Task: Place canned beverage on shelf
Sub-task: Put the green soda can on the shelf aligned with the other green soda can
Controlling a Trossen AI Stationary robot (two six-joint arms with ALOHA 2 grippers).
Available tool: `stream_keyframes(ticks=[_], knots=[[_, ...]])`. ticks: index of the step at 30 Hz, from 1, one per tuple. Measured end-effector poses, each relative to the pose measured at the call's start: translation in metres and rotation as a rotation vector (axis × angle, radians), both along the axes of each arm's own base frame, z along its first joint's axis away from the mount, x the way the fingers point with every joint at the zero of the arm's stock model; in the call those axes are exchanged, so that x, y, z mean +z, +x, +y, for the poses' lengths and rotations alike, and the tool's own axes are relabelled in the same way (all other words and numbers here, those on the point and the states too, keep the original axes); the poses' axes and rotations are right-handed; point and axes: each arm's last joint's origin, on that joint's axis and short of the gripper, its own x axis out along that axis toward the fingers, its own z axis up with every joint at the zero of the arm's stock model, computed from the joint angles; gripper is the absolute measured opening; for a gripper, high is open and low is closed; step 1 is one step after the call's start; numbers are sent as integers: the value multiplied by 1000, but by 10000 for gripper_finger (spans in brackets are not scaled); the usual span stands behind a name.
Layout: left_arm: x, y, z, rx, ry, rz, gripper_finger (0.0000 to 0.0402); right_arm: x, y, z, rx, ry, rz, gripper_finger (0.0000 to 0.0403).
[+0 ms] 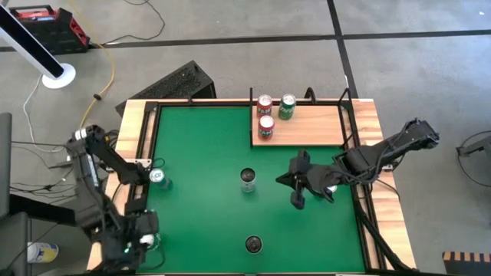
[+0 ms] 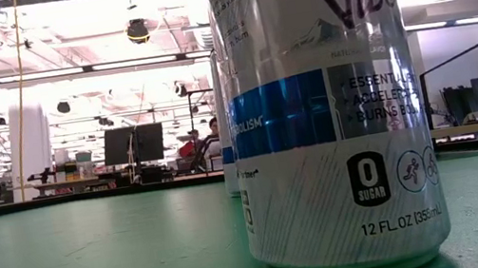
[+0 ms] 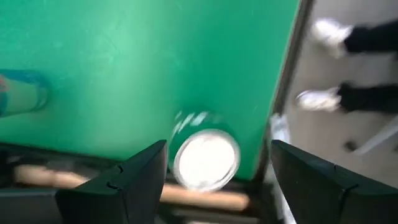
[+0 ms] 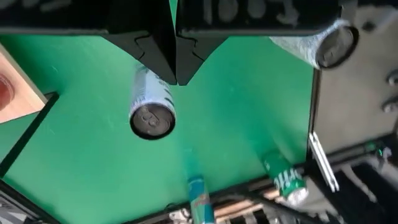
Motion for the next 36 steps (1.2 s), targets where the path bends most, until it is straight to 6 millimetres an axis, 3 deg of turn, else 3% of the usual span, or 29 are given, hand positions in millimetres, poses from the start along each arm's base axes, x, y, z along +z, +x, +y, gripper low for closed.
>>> stream_keyframes(ticks=[6,21,30,36], knots=[[-9,-16,-13,-136,86,-6,278,6,2,5,-17,34,-71,23],[-10,-14,-15,-218,134,-66,363,7,2,5,-21,41,-85,23],[-35,4,-27,-281,201,36,362,5,2,3,-19,14,-61,23],[-47,19,-30,-257,140,118,362,5,5,-3,-34,-3,-60,23]])
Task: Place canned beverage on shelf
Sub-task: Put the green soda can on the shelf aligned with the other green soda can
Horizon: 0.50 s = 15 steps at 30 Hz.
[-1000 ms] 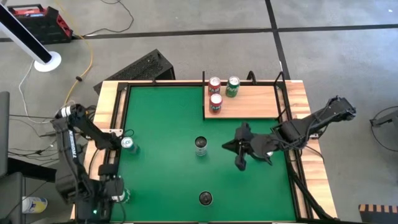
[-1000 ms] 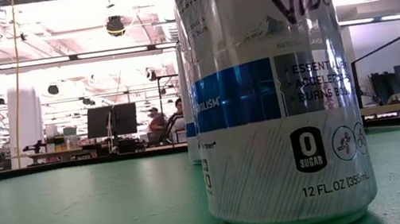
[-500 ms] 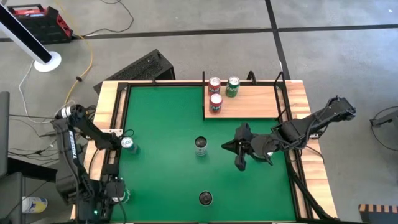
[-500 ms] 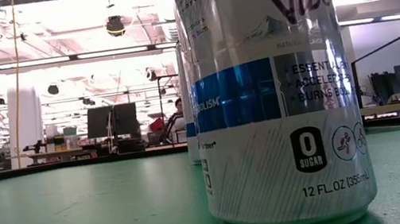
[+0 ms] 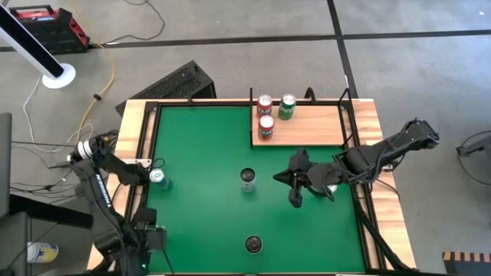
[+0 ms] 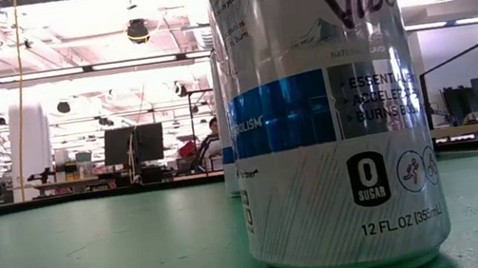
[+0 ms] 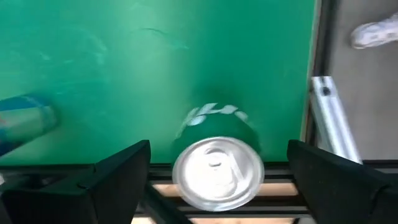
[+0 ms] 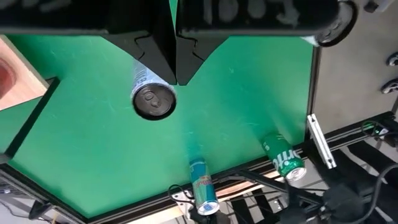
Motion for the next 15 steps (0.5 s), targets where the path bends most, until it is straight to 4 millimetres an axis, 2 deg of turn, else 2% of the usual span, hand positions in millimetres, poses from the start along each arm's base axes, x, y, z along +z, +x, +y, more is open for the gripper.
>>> stream_keyframes(ticks=[8,15], knots=[[-8,-9,8,66,-38,-35,362,0,2,-5,-14,2,1,23],[-17,-20,4,60,-53,13,362,-1,0,-2,5,2,17,23]])
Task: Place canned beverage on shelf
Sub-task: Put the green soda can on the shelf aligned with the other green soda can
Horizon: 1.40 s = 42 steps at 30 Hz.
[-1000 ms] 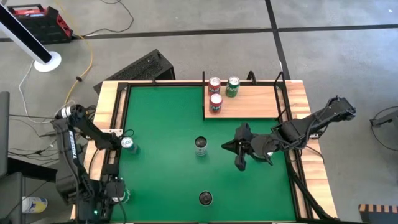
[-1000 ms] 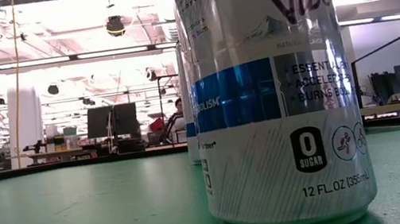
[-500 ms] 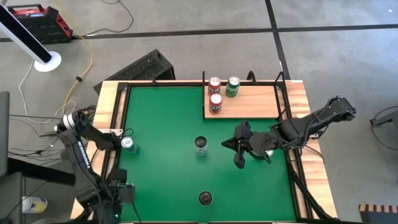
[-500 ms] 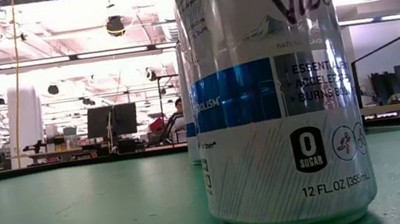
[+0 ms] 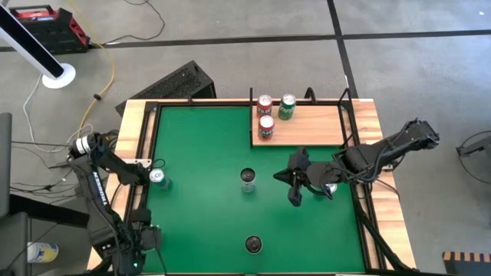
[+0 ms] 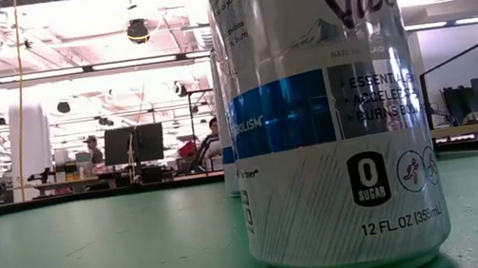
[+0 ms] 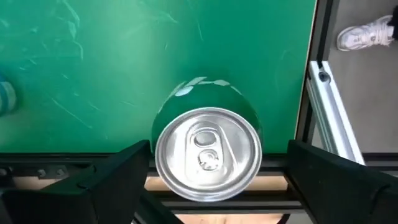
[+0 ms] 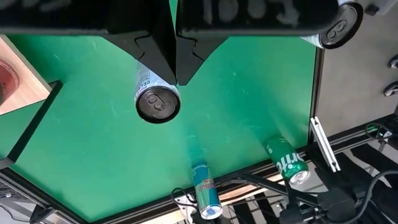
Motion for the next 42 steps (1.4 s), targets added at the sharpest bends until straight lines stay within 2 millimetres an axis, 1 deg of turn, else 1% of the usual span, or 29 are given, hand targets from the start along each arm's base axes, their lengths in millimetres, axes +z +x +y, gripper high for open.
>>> stream_keyframes(ticks=[9,16,19,23,26,29,34,38,42], knots=[[-28,-3,3,17,5,27,362,-1,-1,1,2,-2,7,23],[-32,-4,4,-9,19,33,358,-1,-1,1,2,-3,8,23],[-32,-4,4,-37,9,54,333,-1,-1,0,2,-5,13,23],[-32,-2,5,-48,1,70,278,-3,-2,0,1,-15,33,23],[-31,2,7,-49,-1,69,277,-4,-3,0,2,-21,46,23],[-27,9,8,-53,-11,55,277,-6,-4,-1,2,-33,68,23],[-10,29,13,-52,-40,24,277,-7,-5,-2,25,-77,88,23],[8,53,25,-30,-50,-17,277,-7,-4,-4,71,-97,103,23],[29,80,43,0,-55,-91,277,-10,-2,-13,134,-89,155,23]])
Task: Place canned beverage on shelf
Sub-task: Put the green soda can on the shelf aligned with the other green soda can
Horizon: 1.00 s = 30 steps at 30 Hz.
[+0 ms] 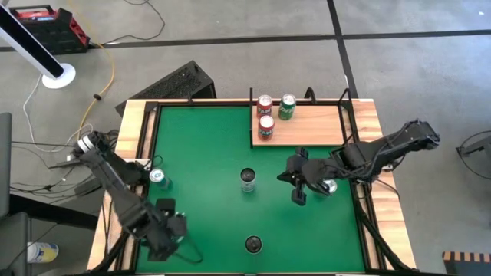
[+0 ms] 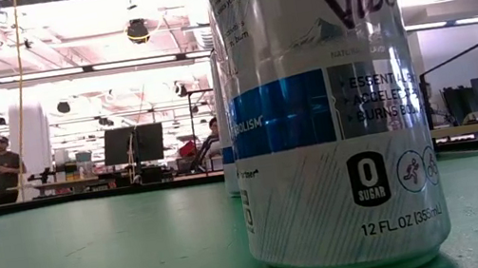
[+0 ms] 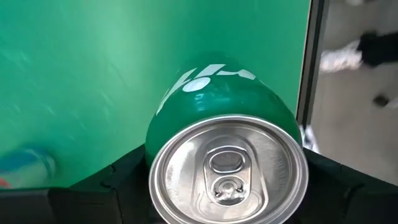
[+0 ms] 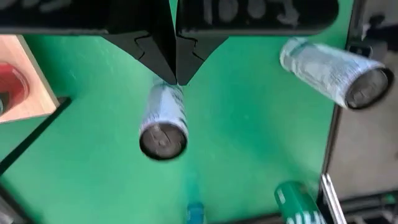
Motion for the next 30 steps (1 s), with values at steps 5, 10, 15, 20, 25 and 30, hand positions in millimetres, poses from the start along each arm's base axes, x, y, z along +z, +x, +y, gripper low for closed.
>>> stream_keyframes(ticks=[5,10,15,20,25,30], knots=[[26,33,31,63,-14,-82,277,-5,0,-15,49,-1,82,23],[50,61,70,168,-31,-166,277,1,-7,-29,113,-25,85,22],[81,80,109,217,-18,-295,277,4,-30,-53,88,-17,42,22],[115,89,151,210,37,-442,277,5,-55,-74,-32,28,-10,22],[125,95,193,153,157,-506,277,7,-62,-80,-112,97,-114,22],[126,105,231,101,259,-574,277,8,-50,-84,-152,139,-193,31]])
